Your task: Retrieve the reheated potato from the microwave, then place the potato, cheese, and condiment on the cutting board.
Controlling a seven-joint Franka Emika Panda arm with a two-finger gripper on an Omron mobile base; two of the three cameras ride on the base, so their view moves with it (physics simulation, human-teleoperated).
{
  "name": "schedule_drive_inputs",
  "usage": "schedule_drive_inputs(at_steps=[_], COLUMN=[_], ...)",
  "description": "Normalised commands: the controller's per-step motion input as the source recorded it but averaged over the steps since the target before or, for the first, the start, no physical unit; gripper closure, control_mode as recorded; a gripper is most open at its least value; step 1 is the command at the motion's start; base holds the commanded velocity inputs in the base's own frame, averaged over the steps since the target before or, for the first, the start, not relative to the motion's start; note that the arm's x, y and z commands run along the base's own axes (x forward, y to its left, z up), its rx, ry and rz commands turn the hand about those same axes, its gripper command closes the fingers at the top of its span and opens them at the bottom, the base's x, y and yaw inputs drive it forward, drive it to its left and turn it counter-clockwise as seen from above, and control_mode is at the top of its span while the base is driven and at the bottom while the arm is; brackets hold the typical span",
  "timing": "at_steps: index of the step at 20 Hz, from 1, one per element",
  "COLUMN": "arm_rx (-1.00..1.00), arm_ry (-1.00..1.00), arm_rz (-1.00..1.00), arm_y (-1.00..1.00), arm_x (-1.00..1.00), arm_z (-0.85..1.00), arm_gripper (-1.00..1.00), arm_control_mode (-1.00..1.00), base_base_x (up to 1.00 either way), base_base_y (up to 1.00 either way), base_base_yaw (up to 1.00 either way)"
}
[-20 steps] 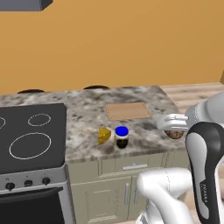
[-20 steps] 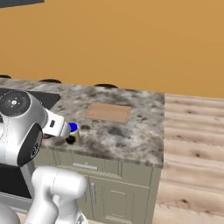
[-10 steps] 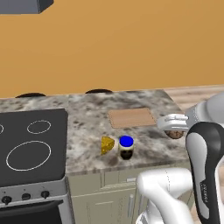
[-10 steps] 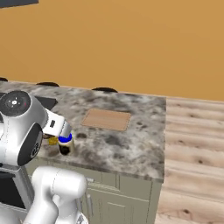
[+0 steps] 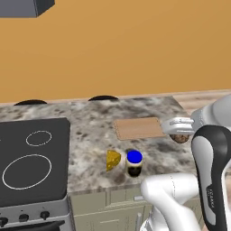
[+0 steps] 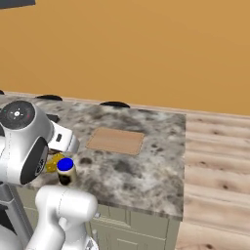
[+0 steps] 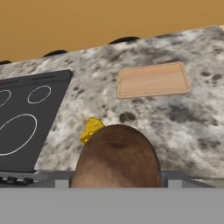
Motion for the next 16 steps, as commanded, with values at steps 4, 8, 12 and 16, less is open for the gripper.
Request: schedule_drive_inputs(at_steps=[4,8,12,16], arm_rx=[0.0,0.0,0.0,0.0], arm_ry=[0.0,0.0,0.0,0.0], arm_rz=[0.0,0.0,0.0,0.0], arm_y=[0.0,0.0,0.0,0.0], arm_x=[0.0,0.0,0.0,0.0], arm_z=[0.0,0.0,0.0,0.0], arm_gripper=[1.0,1.0,1.0,1.0], arm_control_mode=[1.0,1.0,1.0,1.0], base_base_x=[0.36,0.32,0.0,0.0], base_base_y=[0.03,0.07,0.0,0.0], base_base_yaw=[0.0,0.0,0.0,0.0])
